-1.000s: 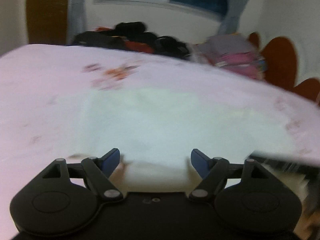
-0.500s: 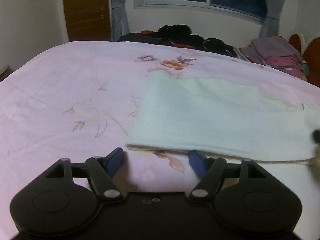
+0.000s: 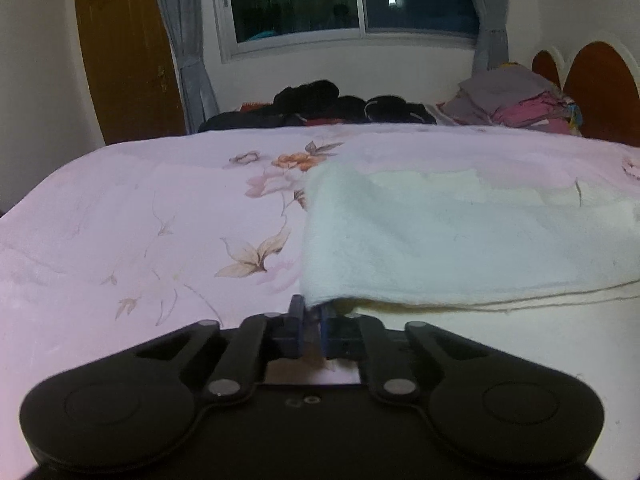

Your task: Fold small clothes

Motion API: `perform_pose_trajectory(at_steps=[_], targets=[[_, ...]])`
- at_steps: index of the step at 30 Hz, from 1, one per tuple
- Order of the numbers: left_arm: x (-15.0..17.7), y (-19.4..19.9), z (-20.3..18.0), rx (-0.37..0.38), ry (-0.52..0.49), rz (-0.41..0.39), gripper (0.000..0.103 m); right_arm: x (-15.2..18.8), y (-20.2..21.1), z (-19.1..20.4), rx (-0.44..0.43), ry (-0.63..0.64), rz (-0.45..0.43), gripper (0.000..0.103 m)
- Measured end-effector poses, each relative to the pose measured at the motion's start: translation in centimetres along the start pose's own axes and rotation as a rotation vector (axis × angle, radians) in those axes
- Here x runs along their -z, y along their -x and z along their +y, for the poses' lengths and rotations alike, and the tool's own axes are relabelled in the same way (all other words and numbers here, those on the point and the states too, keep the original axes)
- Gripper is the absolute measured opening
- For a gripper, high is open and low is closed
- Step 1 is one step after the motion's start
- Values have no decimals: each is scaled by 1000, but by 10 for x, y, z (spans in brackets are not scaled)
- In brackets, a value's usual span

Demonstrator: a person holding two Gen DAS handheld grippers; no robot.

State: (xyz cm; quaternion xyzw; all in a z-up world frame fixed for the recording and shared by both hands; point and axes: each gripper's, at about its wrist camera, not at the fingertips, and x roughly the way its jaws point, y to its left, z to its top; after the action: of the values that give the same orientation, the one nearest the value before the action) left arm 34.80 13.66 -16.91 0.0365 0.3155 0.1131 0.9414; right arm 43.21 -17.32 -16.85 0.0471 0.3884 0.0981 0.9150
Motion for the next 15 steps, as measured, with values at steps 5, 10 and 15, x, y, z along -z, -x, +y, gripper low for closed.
perform_pose_trajectory(at_steps=[5, 10, 15], targets=[[-4, 17, -5, -1, -47, -72, 5, 0, -7, -8, 72, 0, 2, 7], [-2, 20, -21, 3, -112, -90, 5, 5, -11, -12, 110, -10, 4, 7], [1, 8, -10, 3, -48, 42, 7, 6, -14, -12, 135, 16, 9, 8]])
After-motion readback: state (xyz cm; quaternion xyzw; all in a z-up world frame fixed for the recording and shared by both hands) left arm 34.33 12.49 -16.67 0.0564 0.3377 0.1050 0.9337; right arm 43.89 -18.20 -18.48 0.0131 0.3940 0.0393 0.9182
